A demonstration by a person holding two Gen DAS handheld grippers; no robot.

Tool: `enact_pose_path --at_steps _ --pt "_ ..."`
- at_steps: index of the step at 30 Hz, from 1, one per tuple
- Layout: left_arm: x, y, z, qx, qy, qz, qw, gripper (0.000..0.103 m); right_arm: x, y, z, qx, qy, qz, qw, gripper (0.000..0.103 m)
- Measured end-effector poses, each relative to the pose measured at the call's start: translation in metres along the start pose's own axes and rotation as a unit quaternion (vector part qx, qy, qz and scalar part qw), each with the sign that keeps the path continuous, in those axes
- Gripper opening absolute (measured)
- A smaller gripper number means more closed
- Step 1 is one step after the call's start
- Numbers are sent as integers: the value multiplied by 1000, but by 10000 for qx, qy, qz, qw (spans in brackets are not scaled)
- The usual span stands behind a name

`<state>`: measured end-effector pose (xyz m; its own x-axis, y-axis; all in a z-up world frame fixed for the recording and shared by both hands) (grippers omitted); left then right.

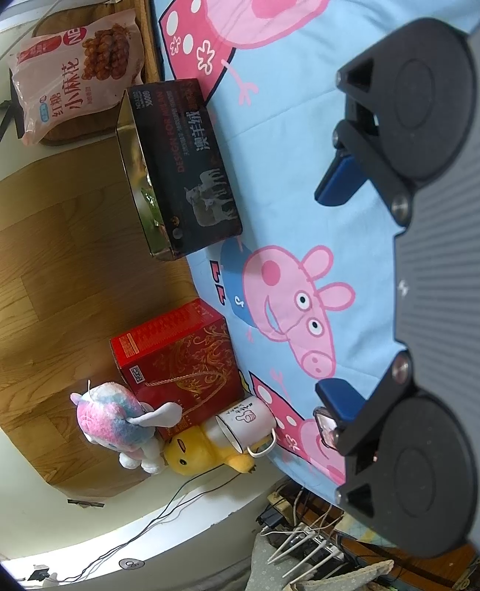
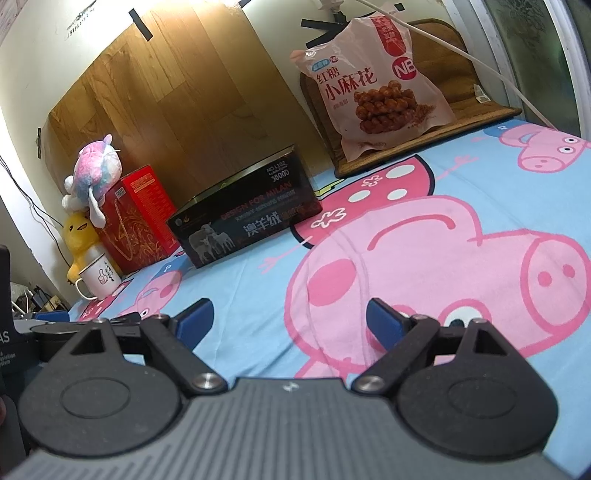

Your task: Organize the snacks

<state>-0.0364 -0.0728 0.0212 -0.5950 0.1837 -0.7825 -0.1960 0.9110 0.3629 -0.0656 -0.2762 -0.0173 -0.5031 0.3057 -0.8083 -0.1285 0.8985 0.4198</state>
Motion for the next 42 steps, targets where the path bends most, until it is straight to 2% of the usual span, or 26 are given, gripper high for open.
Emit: enact_pose_path --at_steps 33,42 --pt "4 4 5 18 172 -100 9998 103 3 0 1 -16 70 22 10000 92" --pt "4 1 5 154 149 -41 9998 103 3 -1 2 -13 79 25 10000 92"
Point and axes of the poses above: each gripper's, at about its wrist camera, not at the fingertips, and z roughly the way its jaws point, y to its left, x to its underside, the point moved 1 cm from there along z, roughly the way its jaws point, and after that the axes turned 3 degrees about -z, right-handed, at the moved point
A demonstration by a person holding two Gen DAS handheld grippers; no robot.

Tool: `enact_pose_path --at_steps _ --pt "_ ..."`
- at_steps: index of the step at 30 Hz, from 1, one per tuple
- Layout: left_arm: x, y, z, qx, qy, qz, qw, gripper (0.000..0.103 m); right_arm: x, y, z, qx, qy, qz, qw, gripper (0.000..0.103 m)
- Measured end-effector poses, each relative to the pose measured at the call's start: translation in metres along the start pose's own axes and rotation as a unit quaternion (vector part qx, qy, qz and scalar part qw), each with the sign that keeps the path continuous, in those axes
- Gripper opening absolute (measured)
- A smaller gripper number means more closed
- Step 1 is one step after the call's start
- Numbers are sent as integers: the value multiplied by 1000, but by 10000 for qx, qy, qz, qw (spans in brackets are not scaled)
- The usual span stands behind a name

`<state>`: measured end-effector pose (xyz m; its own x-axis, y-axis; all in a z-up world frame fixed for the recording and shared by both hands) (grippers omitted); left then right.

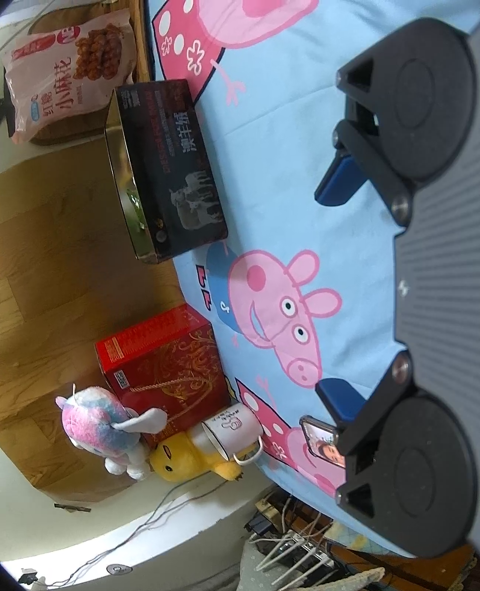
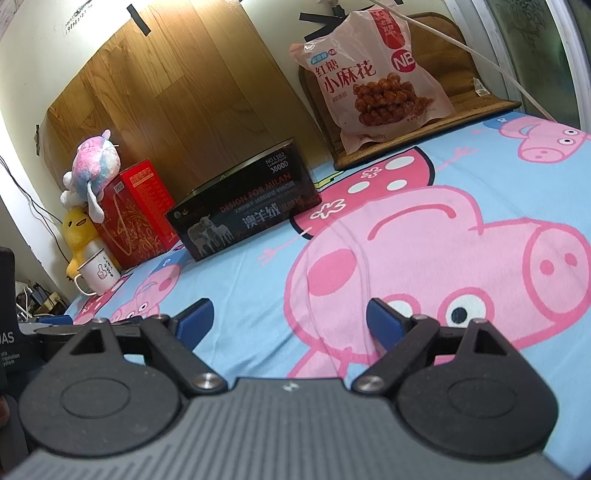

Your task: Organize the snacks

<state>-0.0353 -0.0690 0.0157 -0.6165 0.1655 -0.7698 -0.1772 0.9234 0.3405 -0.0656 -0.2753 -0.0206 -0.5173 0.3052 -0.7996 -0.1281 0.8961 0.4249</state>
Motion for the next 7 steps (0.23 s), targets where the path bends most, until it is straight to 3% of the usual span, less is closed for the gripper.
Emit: enact_pose_path --at_steps 7 --pt "-1 -6 3 485 181 -31 9987 103 -2 -2 0 27 -32 0 10000 92"
Point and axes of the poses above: each gripper's, at about its wrist camera, not at the fingertips, and z roughly the way its jaws point, y to its left, x to its underside, the point moved 1 cm from there along z, roughly the way its jaws point, and after that the axes turned 3 degrees about -z, right-handed, at the moved point
